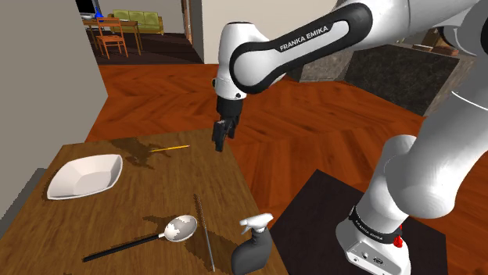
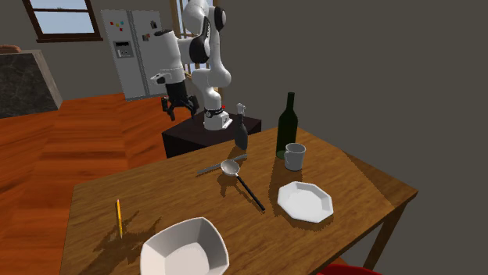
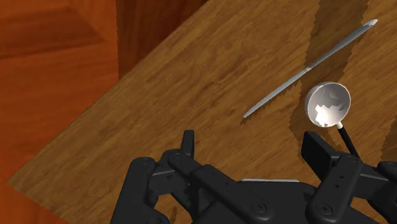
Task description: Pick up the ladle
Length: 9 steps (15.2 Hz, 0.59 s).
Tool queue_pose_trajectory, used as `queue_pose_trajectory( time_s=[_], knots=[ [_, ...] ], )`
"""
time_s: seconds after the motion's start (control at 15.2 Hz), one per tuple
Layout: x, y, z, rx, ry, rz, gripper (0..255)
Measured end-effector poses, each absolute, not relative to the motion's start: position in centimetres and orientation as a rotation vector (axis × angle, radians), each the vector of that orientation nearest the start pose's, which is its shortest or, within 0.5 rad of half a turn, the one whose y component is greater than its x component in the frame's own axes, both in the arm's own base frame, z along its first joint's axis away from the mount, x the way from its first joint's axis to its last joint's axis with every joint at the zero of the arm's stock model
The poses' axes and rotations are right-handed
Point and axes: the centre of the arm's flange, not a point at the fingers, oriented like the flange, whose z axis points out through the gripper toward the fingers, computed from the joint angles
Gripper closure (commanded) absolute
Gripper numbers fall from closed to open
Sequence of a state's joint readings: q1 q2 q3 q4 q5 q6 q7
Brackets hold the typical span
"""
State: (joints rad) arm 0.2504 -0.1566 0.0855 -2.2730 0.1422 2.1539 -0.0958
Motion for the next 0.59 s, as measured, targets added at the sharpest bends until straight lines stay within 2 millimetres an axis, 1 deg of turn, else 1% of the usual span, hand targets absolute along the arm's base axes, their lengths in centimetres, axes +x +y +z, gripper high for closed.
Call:
queue_pose_trajectory(
  time_s=[0.07, 0.2, 0.26, 0.33, 0.46, 0.59],
  knots=[
    [47.2, 18.0, 41.8, -2.975, -0.571, -0.039, 0],
    [48.0, 20.0, 40.3, -2.958, -0.643, -0.042, 0],
    [48.4, 21.0, 39.8, -2.949, -0.679, -0.044, 0],
    [48.4, 22.1, 39.2, -2.939, -0.715, -0.045, 0],
    [49.6, 24.0, 37.9, -2.919, -0.786, -0.048, 0],
    [50.0, 26.5, 36.7, -2.896, -0.857, -0.051, 0]
  ],
)
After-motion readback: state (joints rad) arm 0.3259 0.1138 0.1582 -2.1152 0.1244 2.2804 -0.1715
